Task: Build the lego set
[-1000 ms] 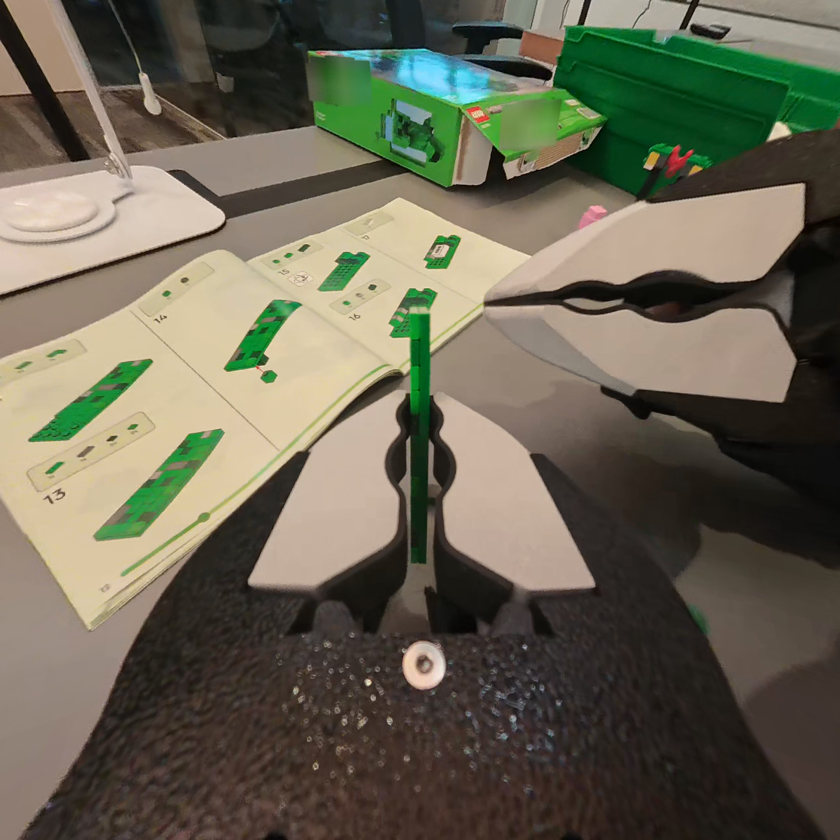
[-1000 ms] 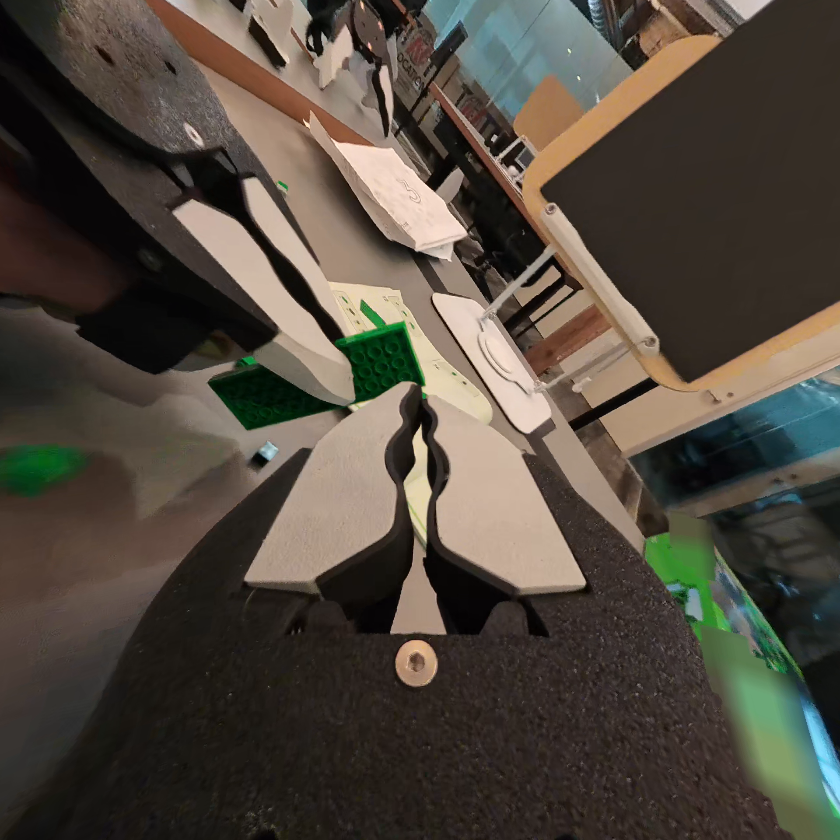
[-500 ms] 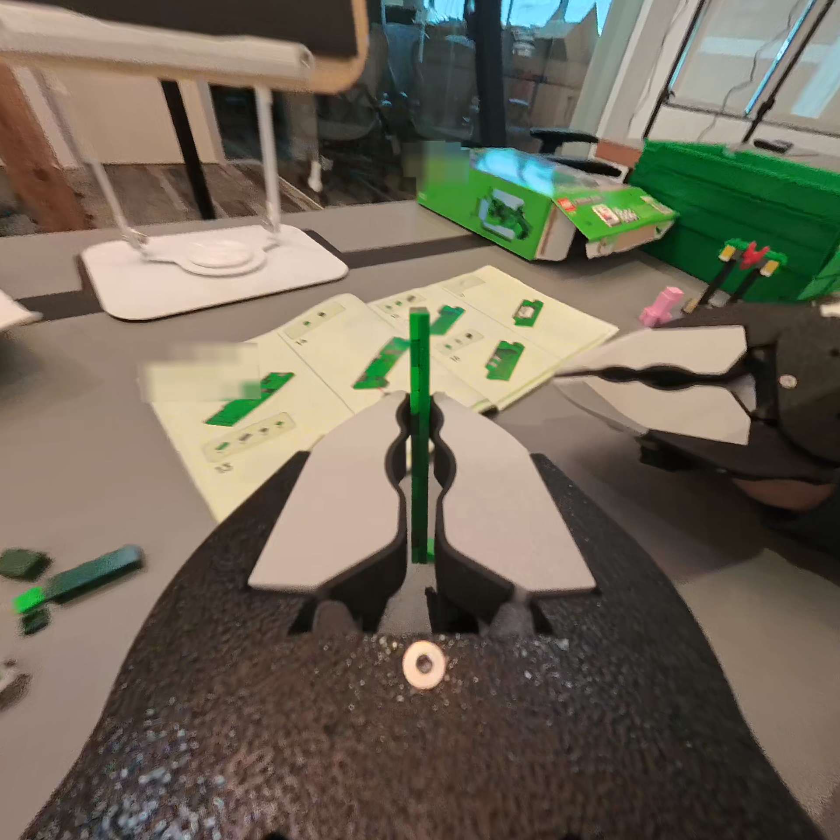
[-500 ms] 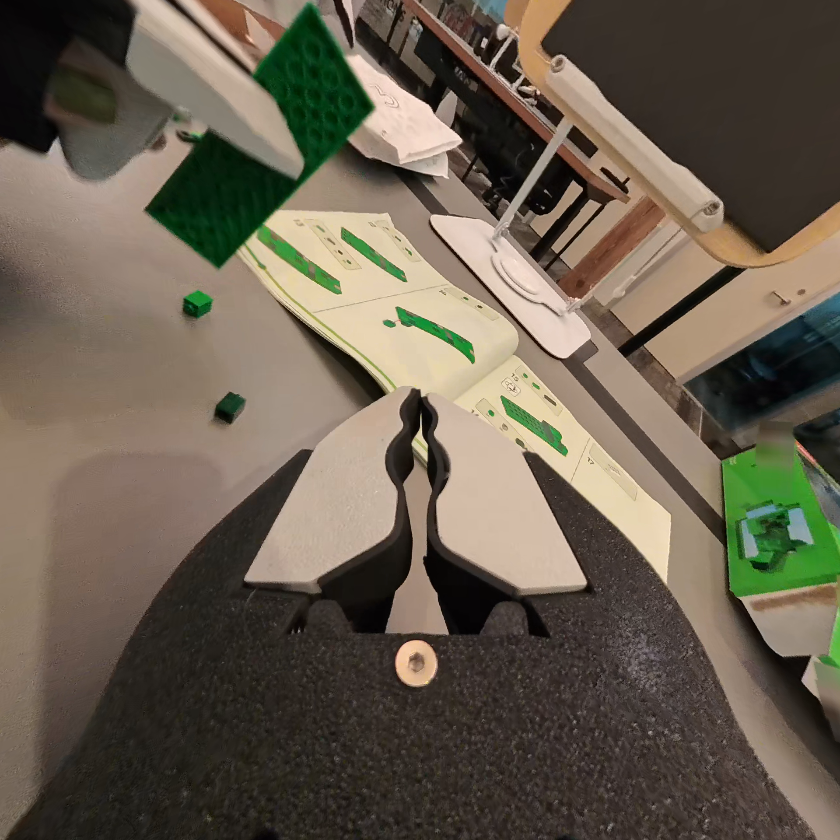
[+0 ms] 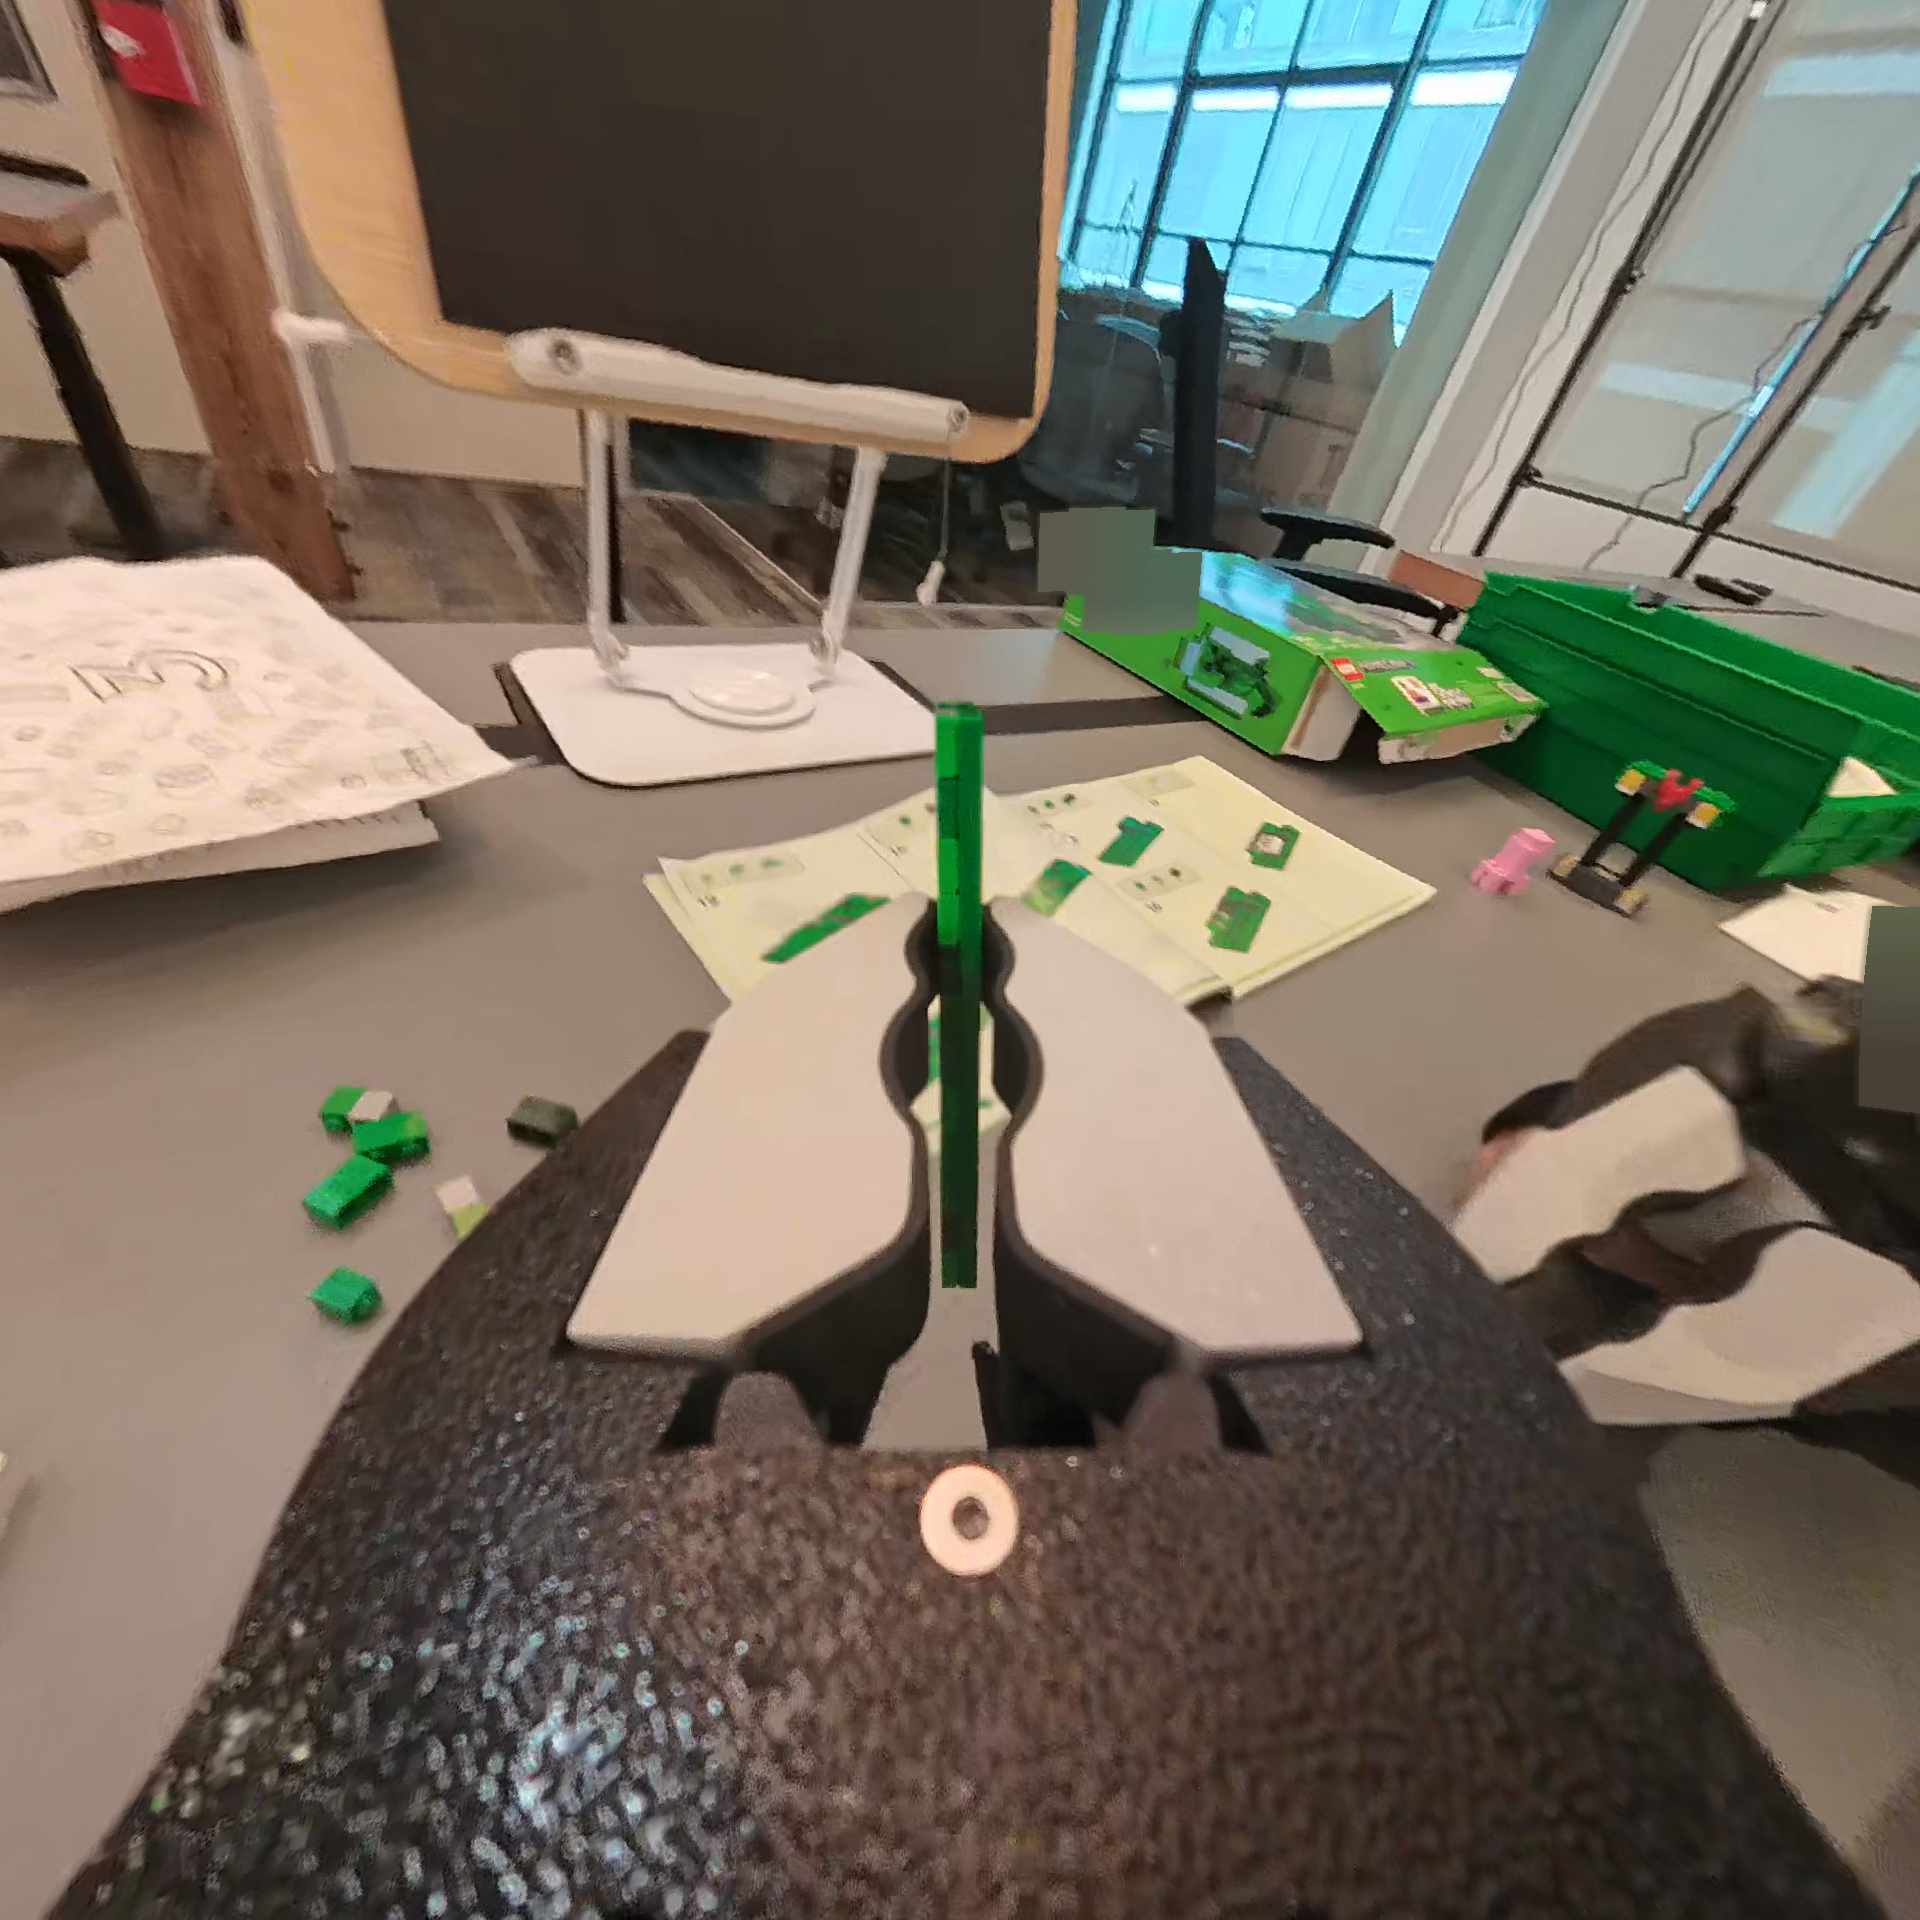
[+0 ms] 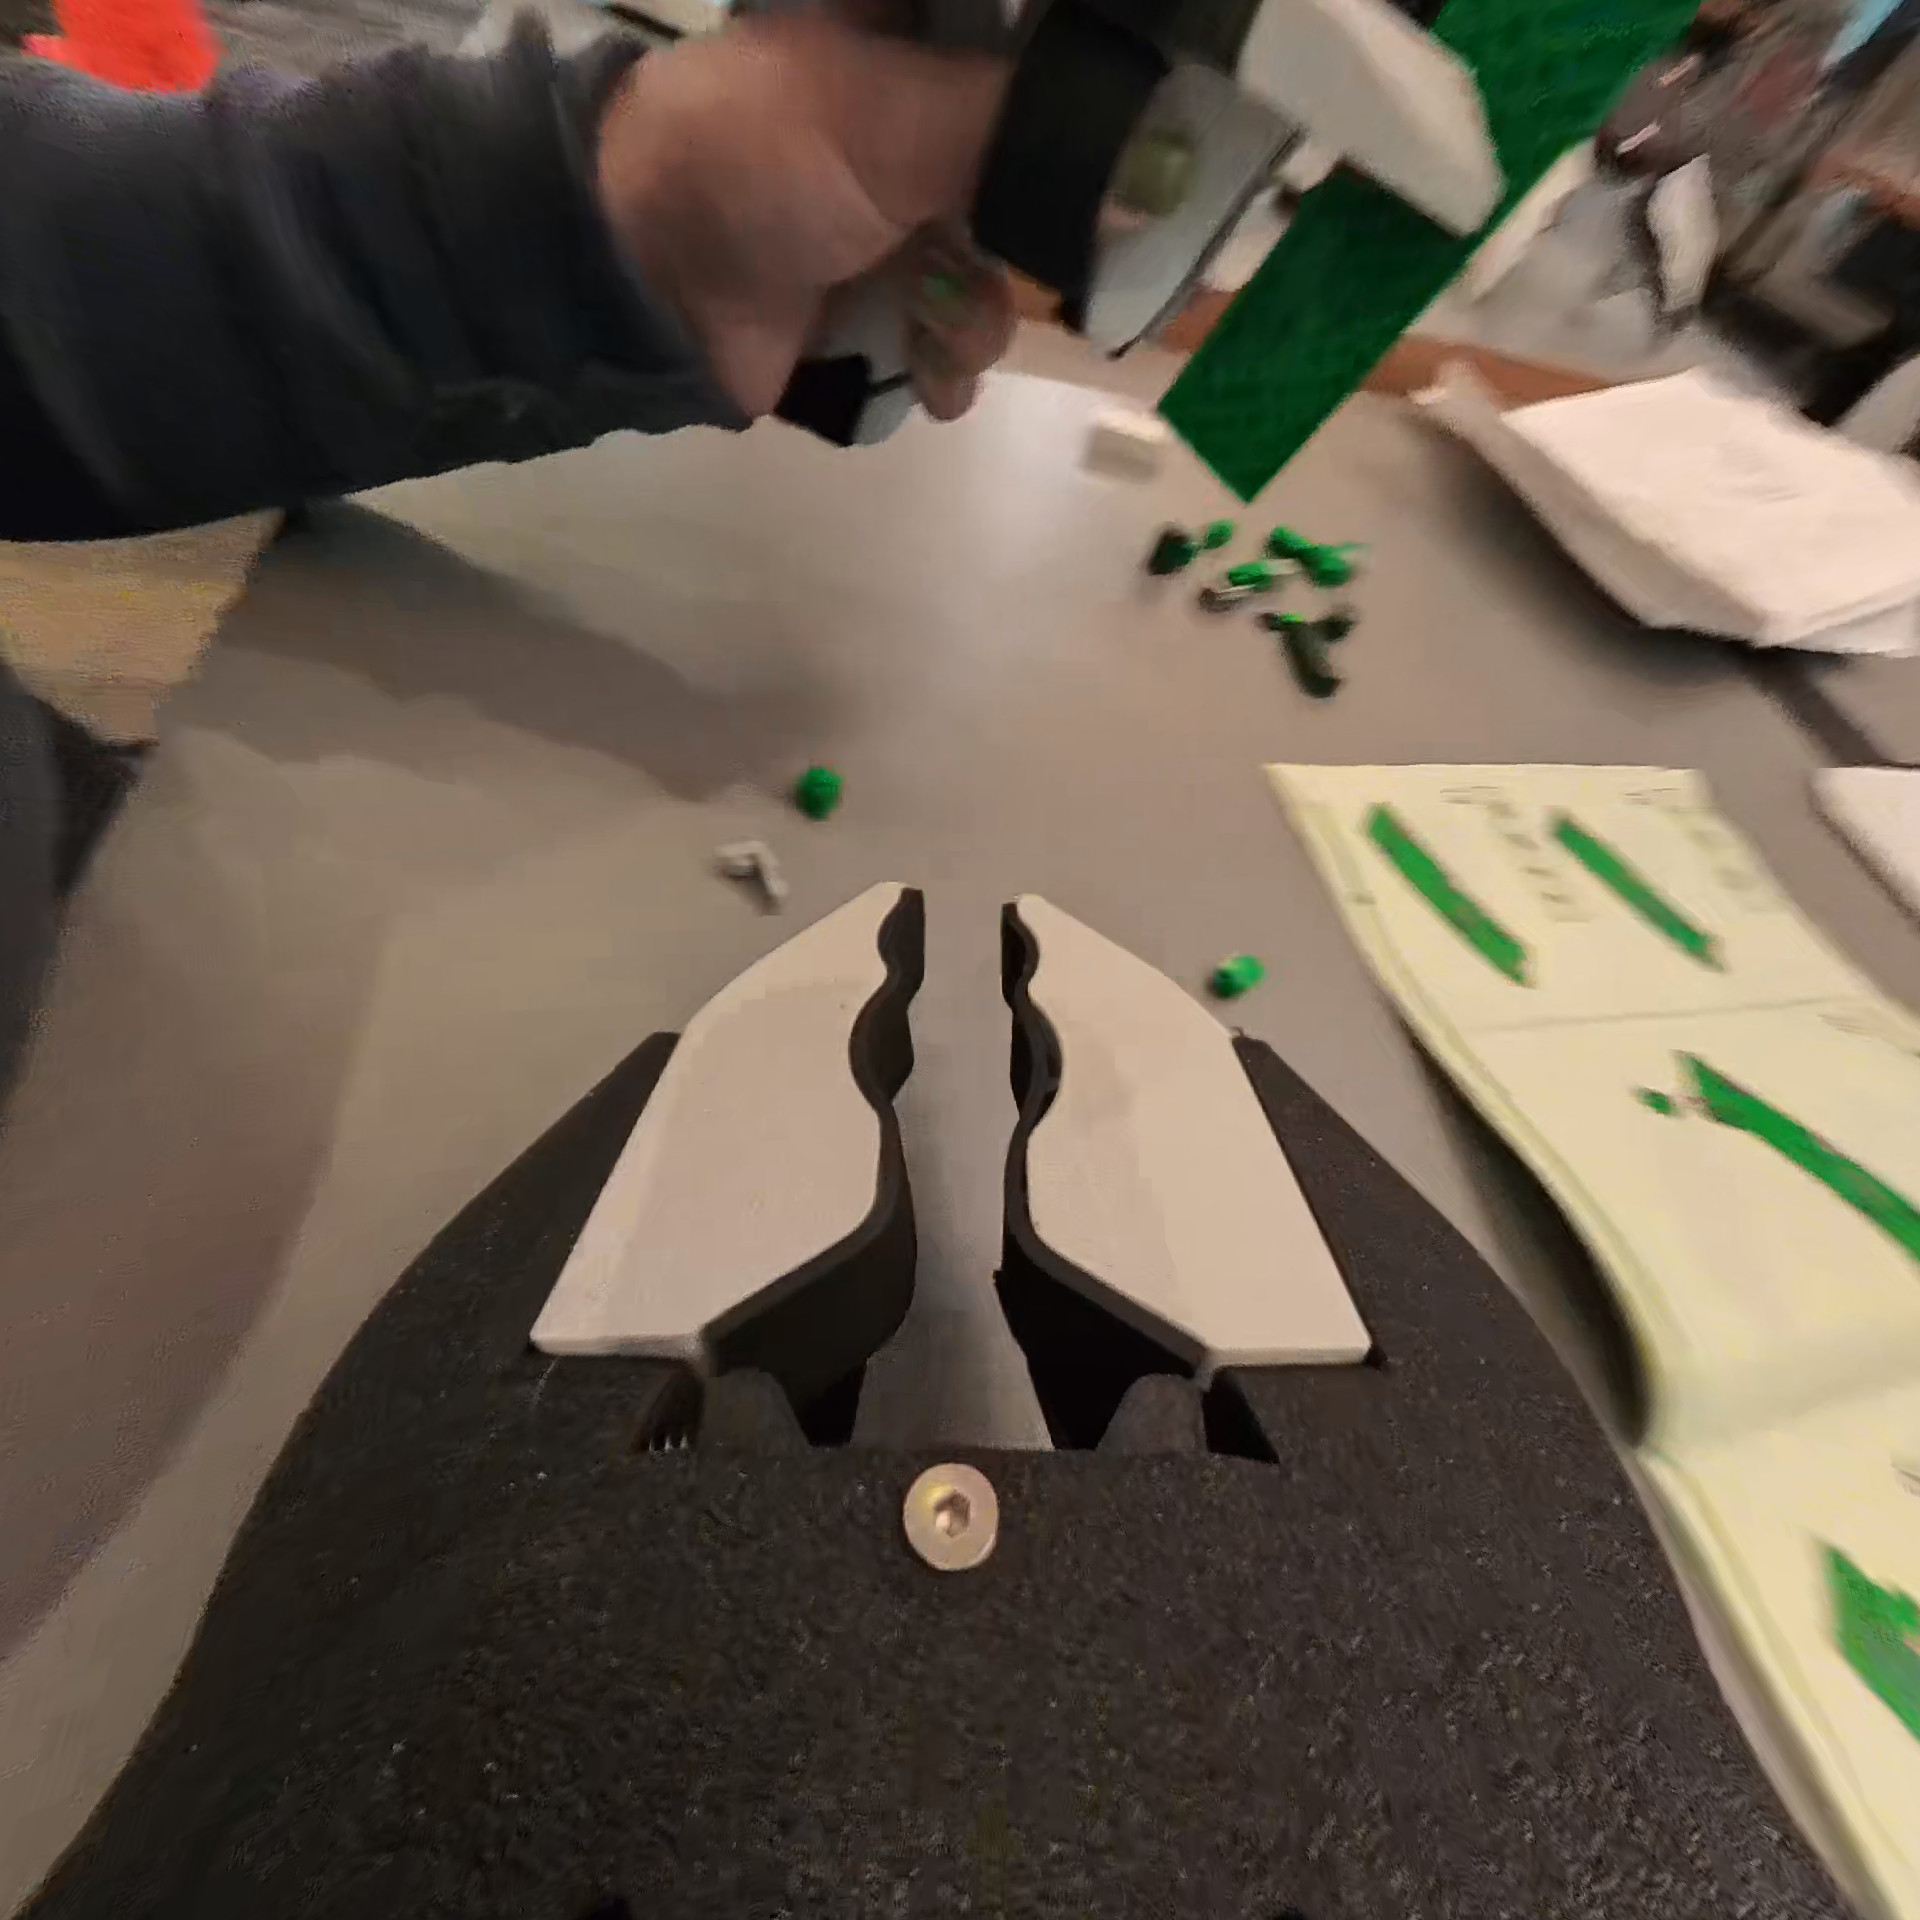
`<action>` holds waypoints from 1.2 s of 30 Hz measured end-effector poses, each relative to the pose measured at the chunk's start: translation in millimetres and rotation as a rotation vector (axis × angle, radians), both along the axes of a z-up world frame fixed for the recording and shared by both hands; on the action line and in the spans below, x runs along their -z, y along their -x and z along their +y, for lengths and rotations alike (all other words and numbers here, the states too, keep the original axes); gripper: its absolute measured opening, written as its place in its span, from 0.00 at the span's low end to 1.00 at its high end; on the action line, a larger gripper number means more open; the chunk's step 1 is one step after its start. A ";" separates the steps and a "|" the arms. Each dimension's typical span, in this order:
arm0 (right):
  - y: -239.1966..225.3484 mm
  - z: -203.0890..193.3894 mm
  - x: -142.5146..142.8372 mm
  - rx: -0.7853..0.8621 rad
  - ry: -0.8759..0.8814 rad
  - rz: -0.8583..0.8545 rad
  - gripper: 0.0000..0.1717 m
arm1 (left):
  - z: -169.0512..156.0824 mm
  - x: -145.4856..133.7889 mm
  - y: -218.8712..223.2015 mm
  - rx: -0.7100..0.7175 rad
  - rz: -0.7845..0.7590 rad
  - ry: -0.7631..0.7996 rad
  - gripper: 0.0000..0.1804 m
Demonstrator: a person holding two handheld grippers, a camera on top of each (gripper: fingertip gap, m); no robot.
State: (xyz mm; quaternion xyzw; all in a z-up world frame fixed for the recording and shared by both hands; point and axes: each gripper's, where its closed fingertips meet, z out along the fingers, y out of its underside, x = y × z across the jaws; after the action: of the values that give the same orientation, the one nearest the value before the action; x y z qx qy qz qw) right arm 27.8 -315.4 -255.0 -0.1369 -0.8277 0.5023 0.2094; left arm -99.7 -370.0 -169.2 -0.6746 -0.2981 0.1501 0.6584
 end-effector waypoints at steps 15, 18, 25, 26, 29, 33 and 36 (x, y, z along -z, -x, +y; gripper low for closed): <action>-0.6 -62.5 38.7 0.089 -0.138 -0.364 0.10 | -24.6 22.2 -47.5 0.140 -0.067 -0.022 0.03; 3.4 -64.1 43.3 0.130 -0.202 -0.323 0.05 | -29.0 22.8 -48.2 0.150 -0.071 -0.038 0.03; 5.4 18.1 32.2 0.114 -0.546 -0.379 0.05 | -23.4 22.8 -54.5 0.199 -0.077 -0.062 0.03; 1.6 42.1 31.6 0.116 -0.630 -0.443 0.05 | -20.0 23.5 -56.2 0.212 -0.075 -0.058 0.03; -8.0 103.2 33.7 0.137 -0.905 -0.582 0.05 | -7.1 25.7 -61.5 0.257 -0.078 -0.053 0.03; -20.5 127.0 41.0 0.068 -1.143 -0.680 0.05 | 8.1 26.8 -65.9 0.302 -0.076 -0.044 0.03; -13.3 123.5 41.6 0.034 -1.173 -0.657 0.05 | 14.9 27.1 -67.1 0.313 -0.077 -0.044 0.03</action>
State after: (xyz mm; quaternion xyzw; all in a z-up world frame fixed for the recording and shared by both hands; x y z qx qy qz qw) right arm 41.1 -191.9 -296.6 -0.1592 -0.9820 -0.1015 -0.0057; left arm -32.6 -355.1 -196.3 -0.7036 -0.2178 0.0133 0.6763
